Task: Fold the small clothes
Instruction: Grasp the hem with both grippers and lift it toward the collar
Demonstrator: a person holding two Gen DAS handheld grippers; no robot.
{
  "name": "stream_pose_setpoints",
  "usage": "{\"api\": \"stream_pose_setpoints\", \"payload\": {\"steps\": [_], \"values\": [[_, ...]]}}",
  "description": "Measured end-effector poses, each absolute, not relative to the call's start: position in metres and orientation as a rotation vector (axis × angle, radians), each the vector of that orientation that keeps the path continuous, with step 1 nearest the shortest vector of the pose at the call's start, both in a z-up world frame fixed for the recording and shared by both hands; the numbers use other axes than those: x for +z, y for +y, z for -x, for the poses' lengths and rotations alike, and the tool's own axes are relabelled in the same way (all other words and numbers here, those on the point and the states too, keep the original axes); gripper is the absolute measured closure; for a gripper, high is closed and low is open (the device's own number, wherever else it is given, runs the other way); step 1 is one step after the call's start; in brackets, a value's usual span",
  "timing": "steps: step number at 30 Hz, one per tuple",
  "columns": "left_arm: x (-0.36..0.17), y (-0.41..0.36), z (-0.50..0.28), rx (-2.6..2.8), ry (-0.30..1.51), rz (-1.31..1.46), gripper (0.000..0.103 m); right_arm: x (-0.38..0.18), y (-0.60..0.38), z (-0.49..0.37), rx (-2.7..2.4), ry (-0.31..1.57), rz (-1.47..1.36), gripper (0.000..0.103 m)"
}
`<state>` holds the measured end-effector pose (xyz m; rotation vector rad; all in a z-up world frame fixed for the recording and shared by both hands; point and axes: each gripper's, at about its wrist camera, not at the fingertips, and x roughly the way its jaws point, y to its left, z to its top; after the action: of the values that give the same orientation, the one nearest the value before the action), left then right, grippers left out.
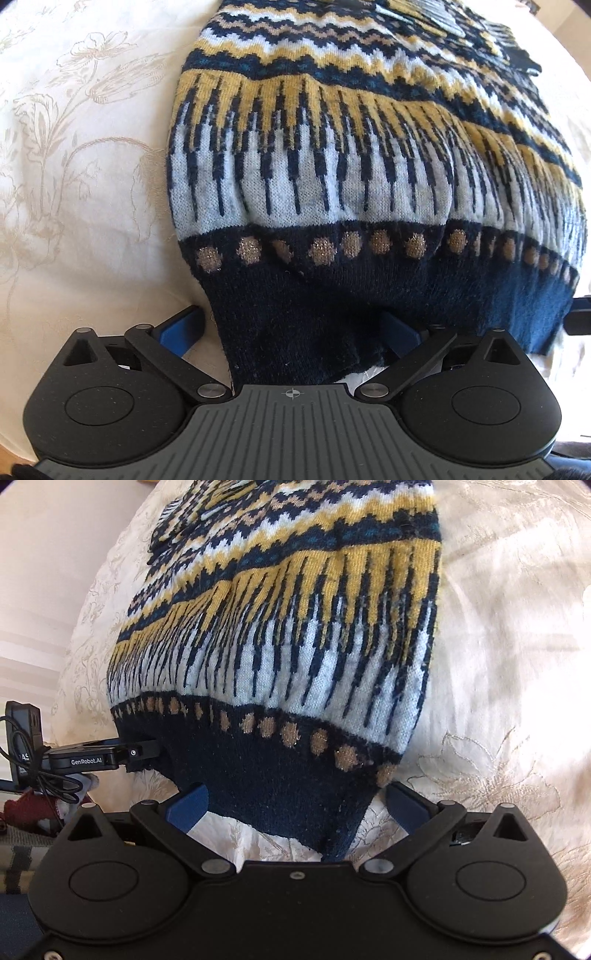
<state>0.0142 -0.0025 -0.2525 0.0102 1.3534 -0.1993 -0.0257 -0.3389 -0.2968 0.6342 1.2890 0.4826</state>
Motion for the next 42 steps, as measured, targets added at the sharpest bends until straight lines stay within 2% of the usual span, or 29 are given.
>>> {"api": "stream_pose_setpoints", "payload": {"steps": [2, 3, 7, 12, 16, 18, 19, 20, 21, 23, 24, 26, 28, 42], "values": [[-0.253, -0.008, -0.016, -0.199, 1.361, -0.031, 0.001, -0.297, -0.343, 0.026, 0.486, 1.281, -0.661, 0.000], [-0.251, -0.007, -0.014, -0.198, 1.352, -0.022, 0.005, -0.297, -0.345, 0.027, 0.488, 1.279, -0.671, 0.000], [-0.241, 0.006, -0.004, -0.208, 1.303, 0.007, 0.029, -0.297, -0.344, 0.026, 0.493, 1.279, -0.662, 0.000], [-0.231, 0.014, 0.002, -0.228, 1.265, 0.040, 0.047, -0.292, -0.332, 0.025, 0.477, 1.295, -0.596, 0.000], [-0.227, 0.017, -0.002, -0.242, 1.248, 0.055, 0.052, -0.292, -0.329, 0.021, 0.450, 1.320, -0.603, 0.000], [-0.227, 0.019, -0.005, -0.252, 1.246, 0.060, 0.055, -0.292, -0.331, 0.020, 0.443, 1.319, -0.619, 0.004], [-0.228, 0.019, -0.004, -0.255, 1.245, 0.064, 0.056, -0.292, -0.332, 0.021, 0.435, 1.317, -0.626, 0.011], [-0.229, 0.020, -0.004, -0.256, 1.241, 0.069, 0.057, -0.292, -0.334, 0.021, 0.428, 1.314, -0.638, 0.026], [-0.228, 0.021, -0.004, -0.256, 1.237, 0.073, 0.061, -0.293, -0.337, 0.022, 0.413, 1.318, -0.654, 0.037], [-0.227, 0.022, -0.002, -0.250, 1.233, 0.072, 0.071, -0.299, -0.344, 0.024, 0.374, 1.344, -0.696, 0.079], [-0.226, 0.022, -0.002, -0.249, 1.239, 0.070, 0.078, -0.302, -0.346, 0.025, 0.366, 1.354, -0.718, 0.082], [-0.221, 0.023, -0.002, -0.256, 1.237, 0.072, 0.086, -0.302, -0.348, 0.027, 0.370, 1.349, -0.741, 0.089], [-0.214, 0.024, -0.003, -0.256, 1.224, 0.077, 0.097, -0.296, -0.348, 0.028, 0.381, 1.340, -0.748, 0.089], [-0.116, 0.042, -0.040, -0.273, 0.979, 0.306, 0.097, -0.194, -0.382, 0.002, 0.426, 1.027, -0.845, 0.091]]}}
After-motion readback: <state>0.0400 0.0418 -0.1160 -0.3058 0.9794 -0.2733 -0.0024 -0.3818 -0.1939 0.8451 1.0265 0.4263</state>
